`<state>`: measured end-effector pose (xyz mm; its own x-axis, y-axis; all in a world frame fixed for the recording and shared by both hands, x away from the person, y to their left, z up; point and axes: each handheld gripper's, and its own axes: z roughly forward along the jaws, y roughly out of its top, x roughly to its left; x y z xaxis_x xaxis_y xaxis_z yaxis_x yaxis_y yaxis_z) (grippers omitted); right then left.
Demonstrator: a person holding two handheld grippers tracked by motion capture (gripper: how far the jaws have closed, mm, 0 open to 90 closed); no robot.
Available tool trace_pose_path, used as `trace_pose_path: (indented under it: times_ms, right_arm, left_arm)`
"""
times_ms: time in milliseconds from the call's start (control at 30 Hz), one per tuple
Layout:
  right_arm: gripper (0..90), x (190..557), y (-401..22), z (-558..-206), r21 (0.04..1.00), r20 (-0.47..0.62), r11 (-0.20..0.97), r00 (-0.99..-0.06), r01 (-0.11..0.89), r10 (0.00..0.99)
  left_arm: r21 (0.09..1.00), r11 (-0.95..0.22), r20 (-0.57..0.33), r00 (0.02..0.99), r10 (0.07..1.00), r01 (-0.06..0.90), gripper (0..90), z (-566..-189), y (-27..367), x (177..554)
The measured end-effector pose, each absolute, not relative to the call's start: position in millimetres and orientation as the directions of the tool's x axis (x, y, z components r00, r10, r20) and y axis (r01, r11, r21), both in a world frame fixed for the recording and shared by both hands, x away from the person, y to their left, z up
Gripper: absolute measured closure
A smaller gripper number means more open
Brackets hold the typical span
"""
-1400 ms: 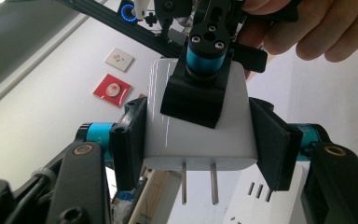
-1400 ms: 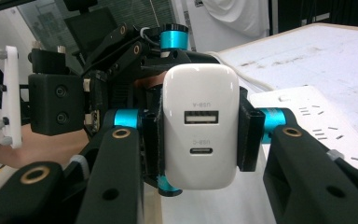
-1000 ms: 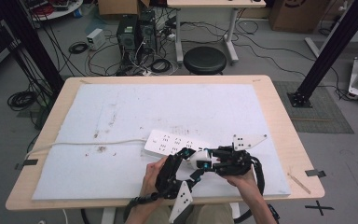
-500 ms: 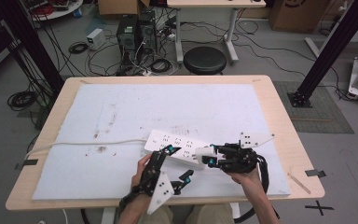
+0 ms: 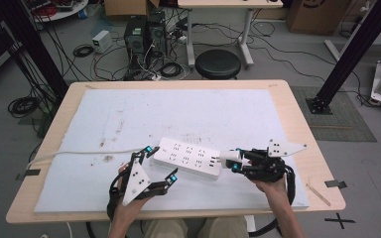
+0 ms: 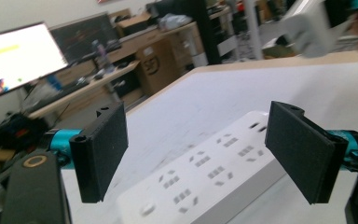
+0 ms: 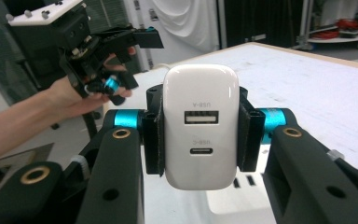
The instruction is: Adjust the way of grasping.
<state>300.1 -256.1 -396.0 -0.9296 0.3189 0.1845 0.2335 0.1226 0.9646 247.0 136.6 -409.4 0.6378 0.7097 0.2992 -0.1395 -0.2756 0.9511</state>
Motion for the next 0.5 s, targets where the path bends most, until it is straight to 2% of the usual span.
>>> trace_pose_path:
  times_ms: [67, 100, 300, 500]
  right_arm:
    - [63.1, 299.5, -257.7, -395.8, 0.964, 0.187, 0.121, -0.927, 0.237, 0.324]
    - [63.1, 299.1, -260.9, -395.6, 0.967, 0.176, 0.12, -0.926, 0.227, 0.334]
    - [63.1, 299.5, -268.2, -396.4, 0.971, 0.168, 0.103, -0.918, 0.218, 0.359]
    - [63.0, 300.1, -269.3, -397.1, 0.968, 0.168, 0.116, -0.913, 0.225, 0.372]
  left_arm:
    - [0.951, -0.276, 0.299, 0.638, 0.71, -0.14, 21.3, -409.4, 136.6, 247.0]
    - [0.965, -0.249, 0.246, 0.619, 0.746, -0.083, 21.3, -410.7, 151.4, 252.1]
    - [0.986, -0.164, 0.137, 0.575, 0.807, -0.005, 21.4, -412.8, 182.5, 259.6]
    - [0.989, -0.146, 0.113, 0.502, 0.858, 0.027, 21.3, -412.6, 207.9, 260.7]
